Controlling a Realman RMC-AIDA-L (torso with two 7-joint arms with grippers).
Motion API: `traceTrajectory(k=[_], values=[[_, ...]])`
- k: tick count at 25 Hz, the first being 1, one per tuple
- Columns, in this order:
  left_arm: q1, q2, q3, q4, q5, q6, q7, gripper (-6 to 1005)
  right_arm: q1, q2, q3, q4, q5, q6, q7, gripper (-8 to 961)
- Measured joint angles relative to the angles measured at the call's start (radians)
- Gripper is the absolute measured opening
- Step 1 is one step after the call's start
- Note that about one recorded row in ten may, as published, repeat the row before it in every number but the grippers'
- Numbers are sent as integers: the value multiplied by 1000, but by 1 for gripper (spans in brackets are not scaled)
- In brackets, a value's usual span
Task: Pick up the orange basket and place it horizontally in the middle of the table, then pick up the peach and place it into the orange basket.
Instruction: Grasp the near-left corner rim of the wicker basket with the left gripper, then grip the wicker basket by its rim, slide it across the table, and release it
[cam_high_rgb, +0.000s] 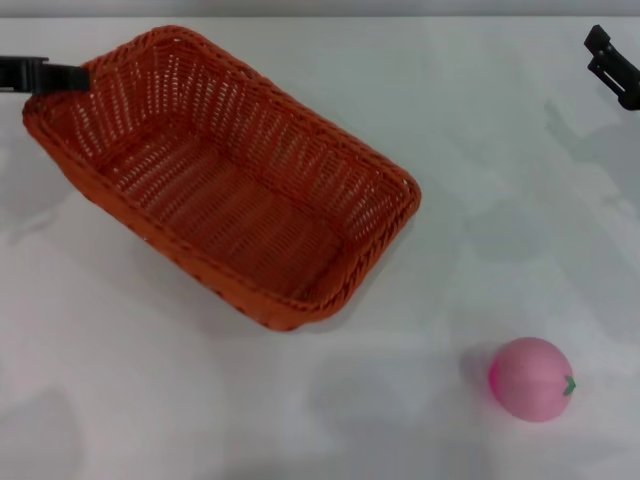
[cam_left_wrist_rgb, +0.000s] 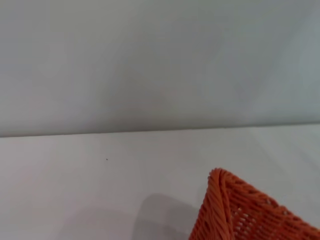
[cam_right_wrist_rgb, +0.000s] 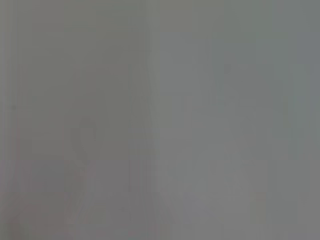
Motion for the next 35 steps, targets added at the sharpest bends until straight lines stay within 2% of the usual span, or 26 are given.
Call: traceTrajectory(k=[7, 14, 22, 29, 35], values=[[5, -3, 150, -64, 4, 44, -210, 165, 11, 0, 0, -23, 0, -29, 0, 861], [-6, -5, 192, -123, 21, 51, -369, 162, 16, 0, 0, -44, 0, -52, 0, 861], [0, -8, 244, -178, 19, 71, -438, 159, 16, 0, 0, -58, 0, -62, 0, 860], [-7, -7, 250, -159, 22, 76, -459, 155, 14, 0, -1, -59, 0, -59, 0, 859], [-45, -4, 280, -56, 27, 68, -520, 154, 13, 0, -11, -59, 0, -61, 0, 859]])
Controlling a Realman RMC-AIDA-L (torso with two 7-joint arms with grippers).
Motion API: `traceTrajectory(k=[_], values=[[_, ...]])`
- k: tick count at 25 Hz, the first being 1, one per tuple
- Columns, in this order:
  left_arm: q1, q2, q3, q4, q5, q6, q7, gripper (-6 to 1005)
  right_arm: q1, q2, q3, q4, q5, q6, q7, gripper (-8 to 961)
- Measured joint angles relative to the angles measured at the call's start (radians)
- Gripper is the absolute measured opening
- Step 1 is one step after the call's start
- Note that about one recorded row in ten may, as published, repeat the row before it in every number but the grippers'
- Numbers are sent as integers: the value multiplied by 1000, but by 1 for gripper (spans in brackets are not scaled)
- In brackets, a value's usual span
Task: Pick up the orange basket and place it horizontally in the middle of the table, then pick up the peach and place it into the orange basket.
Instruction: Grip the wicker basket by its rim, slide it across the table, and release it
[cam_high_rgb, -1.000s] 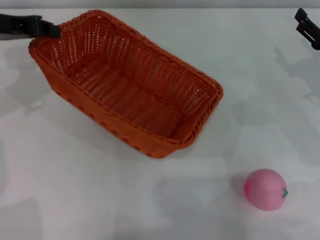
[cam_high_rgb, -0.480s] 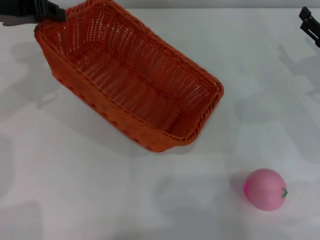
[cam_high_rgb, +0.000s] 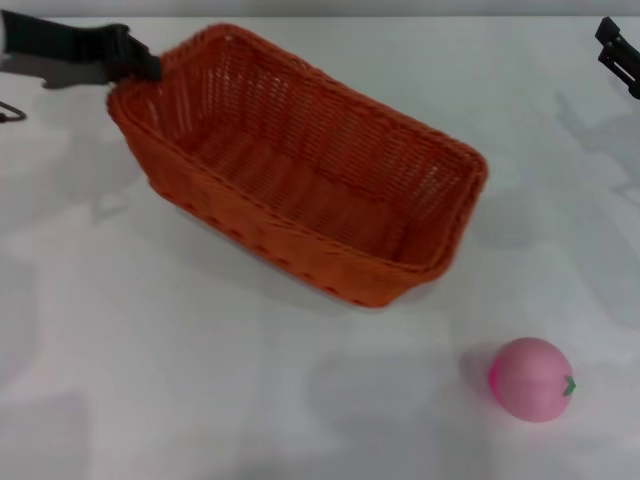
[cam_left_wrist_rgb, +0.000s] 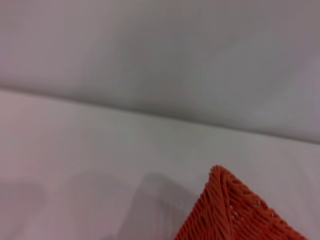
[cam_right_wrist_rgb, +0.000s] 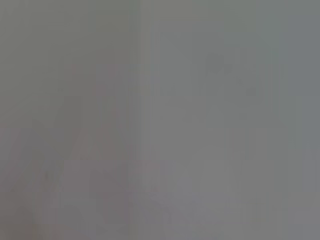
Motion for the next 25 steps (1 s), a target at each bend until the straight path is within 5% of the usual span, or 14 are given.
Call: traceTrajectory(k=[25], values=[[-17, -6, 20, 207, -101, 7, -82, 152, -14, 0, -15, 2, 0, 5, -13, 856]])
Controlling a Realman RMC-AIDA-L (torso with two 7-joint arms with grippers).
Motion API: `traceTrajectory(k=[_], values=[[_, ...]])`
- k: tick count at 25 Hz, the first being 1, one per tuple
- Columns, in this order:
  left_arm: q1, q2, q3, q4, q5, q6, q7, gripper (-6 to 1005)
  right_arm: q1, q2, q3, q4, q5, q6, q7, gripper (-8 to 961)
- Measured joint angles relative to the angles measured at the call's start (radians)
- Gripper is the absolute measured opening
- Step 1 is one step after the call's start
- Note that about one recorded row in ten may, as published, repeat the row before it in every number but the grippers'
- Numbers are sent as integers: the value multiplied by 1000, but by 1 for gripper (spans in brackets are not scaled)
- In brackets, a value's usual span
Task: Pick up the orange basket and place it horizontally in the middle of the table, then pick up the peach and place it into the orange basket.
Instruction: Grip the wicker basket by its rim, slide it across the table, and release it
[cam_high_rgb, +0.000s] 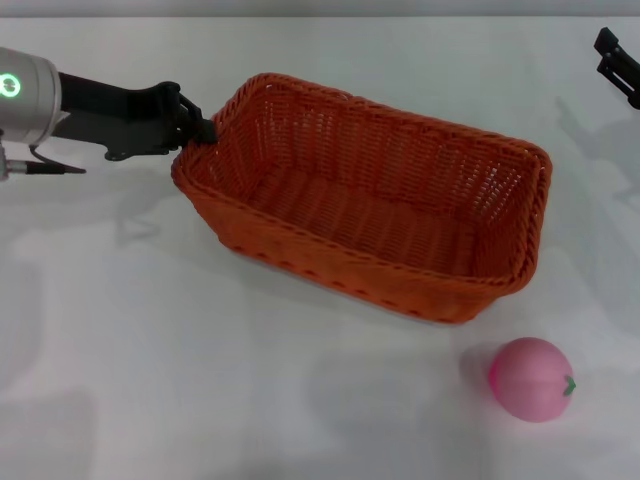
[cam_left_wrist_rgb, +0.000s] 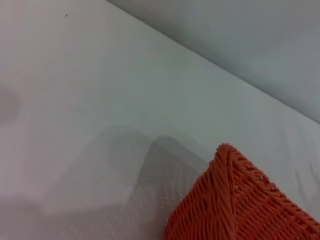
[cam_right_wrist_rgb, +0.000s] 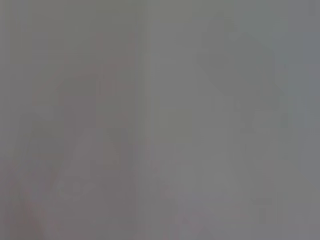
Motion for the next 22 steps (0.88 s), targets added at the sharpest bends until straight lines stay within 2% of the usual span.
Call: traceTrajectory(k=[12, 22], values=[[21, 2, 8, 6, -11, 7, 72, 147, -6, 0, 0, 7, 0, 2, 0, 855], [13, 8, 8, 52, -56, -34, 138, 148, -6, 0, 0, 22, 0, 11, 0, 854]])
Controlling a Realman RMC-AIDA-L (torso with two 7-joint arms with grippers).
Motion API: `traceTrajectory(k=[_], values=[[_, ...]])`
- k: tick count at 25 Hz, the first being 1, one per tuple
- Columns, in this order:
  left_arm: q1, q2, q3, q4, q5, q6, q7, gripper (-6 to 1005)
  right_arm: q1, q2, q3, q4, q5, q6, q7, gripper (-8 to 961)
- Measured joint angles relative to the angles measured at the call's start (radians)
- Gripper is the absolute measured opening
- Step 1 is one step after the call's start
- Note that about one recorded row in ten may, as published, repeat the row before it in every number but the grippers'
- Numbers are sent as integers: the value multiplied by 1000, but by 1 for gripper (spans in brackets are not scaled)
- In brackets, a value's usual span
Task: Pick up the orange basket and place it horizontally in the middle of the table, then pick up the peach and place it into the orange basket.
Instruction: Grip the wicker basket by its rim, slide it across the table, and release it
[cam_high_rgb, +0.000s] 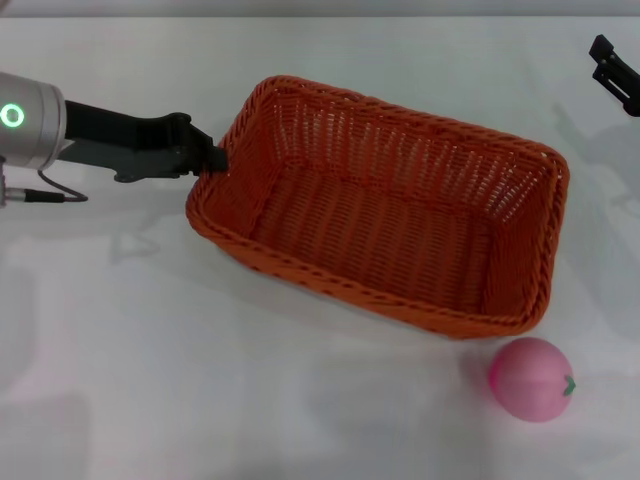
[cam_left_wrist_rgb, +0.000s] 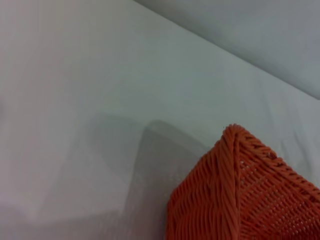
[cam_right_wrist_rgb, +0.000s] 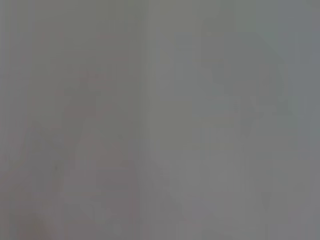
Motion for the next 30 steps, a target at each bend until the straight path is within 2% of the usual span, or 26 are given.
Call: traceTrajectory(k=[12, 20, 30], values=[[9, 0, -11, 19, -8, -43, 46, 141, -18, 0, 0, 13, 0, 28, 0, 853], [6, 0, -11, 50, -9, -76, 58, 218, -35, 0, 0, 27, 0, 55, 0, 852], [7, 1, -11, 112, -9, -115, 109, 242, -61, 0, 0, 41, 0, 78, 0, 851]])
